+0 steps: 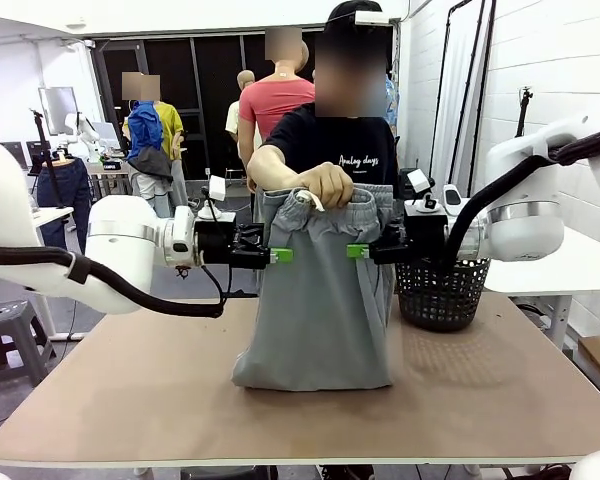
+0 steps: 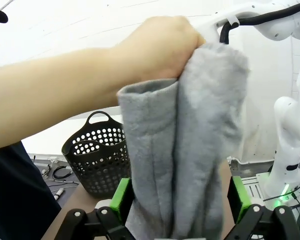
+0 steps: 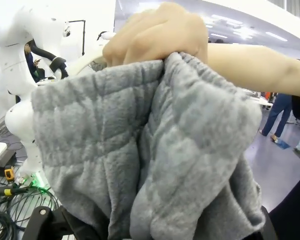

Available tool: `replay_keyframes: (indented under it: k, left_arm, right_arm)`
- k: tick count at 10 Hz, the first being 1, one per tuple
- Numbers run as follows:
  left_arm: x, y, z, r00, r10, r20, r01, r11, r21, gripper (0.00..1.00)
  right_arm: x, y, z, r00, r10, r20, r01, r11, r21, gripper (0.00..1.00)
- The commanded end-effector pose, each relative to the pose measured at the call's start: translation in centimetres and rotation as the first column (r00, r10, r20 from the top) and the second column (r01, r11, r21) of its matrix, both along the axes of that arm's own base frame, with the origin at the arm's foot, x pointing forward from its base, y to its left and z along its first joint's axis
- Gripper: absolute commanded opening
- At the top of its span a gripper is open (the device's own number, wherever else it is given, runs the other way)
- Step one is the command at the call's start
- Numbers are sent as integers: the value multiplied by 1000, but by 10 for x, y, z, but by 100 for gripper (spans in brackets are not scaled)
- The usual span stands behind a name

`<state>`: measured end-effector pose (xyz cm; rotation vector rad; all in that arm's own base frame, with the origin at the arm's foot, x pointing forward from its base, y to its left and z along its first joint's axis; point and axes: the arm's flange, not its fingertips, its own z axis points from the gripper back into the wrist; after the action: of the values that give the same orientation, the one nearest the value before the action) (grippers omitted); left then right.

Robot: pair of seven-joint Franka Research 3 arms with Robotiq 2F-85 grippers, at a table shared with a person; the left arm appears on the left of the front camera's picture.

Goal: Fold the training pants.
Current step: Release the ends of the Training pants and then grab the overlapped ends.

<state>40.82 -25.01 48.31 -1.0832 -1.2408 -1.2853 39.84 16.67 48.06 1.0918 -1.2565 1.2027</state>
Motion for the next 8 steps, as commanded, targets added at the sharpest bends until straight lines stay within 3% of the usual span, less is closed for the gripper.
replay_keyframes:
  k: [1, 5, 8]
  left_arm:
    - [13, -18, -4, 999, -40, -7, 40, 999, -11, 100]
    - [13, -43, 4, 998, -22, -55, 18, 996, -85, 100]
    - [-2, -48, 19, 1000, 2, -17, -3, 998, -64, 100]
  right_arm:
    - [14, 8, 8, 999, 33, -20, -33, 999, 10, 100]
    - [31, 17, 18, 990, 123, -69, -124, 992, -9, 100]
    - [38, 11, 17, 986, 136, -91, -143, 987, -71, 100]
